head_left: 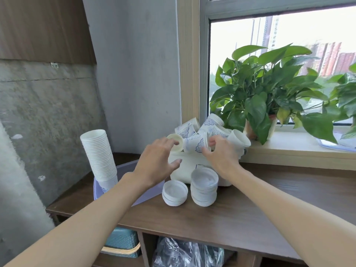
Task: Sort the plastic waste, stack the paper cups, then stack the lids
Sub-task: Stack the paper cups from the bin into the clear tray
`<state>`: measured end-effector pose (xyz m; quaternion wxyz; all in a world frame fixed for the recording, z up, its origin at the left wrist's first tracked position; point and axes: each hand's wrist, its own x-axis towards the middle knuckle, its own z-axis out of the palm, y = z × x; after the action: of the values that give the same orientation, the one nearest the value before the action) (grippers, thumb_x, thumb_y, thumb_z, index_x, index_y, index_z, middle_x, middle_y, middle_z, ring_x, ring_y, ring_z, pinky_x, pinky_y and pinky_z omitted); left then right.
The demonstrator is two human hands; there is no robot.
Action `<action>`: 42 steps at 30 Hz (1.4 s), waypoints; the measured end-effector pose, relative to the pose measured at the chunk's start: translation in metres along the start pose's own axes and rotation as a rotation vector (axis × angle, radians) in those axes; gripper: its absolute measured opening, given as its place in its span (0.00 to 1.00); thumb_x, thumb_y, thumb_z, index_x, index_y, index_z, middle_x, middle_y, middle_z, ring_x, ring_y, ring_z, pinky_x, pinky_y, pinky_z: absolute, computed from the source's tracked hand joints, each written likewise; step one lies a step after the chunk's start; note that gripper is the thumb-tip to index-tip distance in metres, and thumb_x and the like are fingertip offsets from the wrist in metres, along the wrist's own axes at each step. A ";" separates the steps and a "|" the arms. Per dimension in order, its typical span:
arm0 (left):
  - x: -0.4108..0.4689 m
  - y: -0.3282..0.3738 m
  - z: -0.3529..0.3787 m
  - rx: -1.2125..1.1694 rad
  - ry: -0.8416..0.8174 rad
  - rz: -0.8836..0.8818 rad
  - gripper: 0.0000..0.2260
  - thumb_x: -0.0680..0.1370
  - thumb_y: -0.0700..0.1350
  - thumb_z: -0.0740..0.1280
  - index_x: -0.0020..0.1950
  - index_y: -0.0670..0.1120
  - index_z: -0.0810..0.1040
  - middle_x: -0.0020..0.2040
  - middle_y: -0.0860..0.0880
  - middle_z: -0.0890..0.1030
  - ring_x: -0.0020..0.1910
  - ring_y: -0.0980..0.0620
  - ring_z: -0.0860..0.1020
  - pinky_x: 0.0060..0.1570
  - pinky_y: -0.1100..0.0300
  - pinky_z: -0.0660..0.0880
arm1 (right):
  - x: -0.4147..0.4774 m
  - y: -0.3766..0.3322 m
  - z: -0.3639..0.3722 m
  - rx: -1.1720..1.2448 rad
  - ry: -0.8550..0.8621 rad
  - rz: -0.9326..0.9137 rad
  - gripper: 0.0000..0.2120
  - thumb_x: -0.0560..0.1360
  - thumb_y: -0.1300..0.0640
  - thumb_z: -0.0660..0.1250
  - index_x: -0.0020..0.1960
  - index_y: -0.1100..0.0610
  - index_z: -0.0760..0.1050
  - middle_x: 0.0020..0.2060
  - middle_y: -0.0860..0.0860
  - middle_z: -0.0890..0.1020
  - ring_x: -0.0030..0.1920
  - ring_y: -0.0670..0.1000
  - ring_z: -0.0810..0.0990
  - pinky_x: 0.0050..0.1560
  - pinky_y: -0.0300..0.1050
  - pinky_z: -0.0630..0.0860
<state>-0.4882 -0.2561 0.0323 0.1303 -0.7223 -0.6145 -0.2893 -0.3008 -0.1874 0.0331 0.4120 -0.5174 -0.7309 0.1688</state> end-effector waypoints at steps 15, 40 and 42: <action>0.064 0.016 0.044 0.034 -0.034 0.024 0.34 0.71 0.57 0.75 0.74 0.48 0.70 0.67 0.52 0.77 0.64 0.48 0.72 0.61 0.55 0.65 | 0.021 -0.002 -0.016 0.058 0.030 -0.090 0.05 0.74 0.63 0.66 0.43 0.61 0.80 0.37 0.55 0.83 0.40 0.55 0.80 0.44 0.50 0.76; 0.041 0.033 0.046 -0.282 -0.042 -0.044 0.34 0.68 0.58 0.71 0.73 0.53 0.70 0.63 0.56 0.80 0.60 0.51 0.78 0.58 0.47 0.75 | 0.047 0.054 -0.062 0.086 0.084 0.170 0.27 0.73 0.52 0.71 0.67 0.57 0.66 0.60 0.56 0.75 0.58 0.55 0.74 0.55 0.49 0.72; 0.040 0.033 0.045 -0.284 -0.049 -0.049 0.34 0.67 0.58 0.70 0.73 0.53 0.70 0.63 0.56 0.80 0.60 0.51 0.78 0.58 0.46 0.75 | 0.047 0.049 -0.069 0.117 0.143 0.127 0.25 0.73 0.52 0.71 0.66 0.57 0.67 0.59 0.55 0.75 0.57 0.54 0.73 0.54 0.47 0.71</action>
<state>-0.4412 -0.2059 0.0248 0.0047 -0.7250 -0.5880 -0.3586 -0.2230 -0.1375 0.0619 0.4810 -0.5482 -0.6544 0.1995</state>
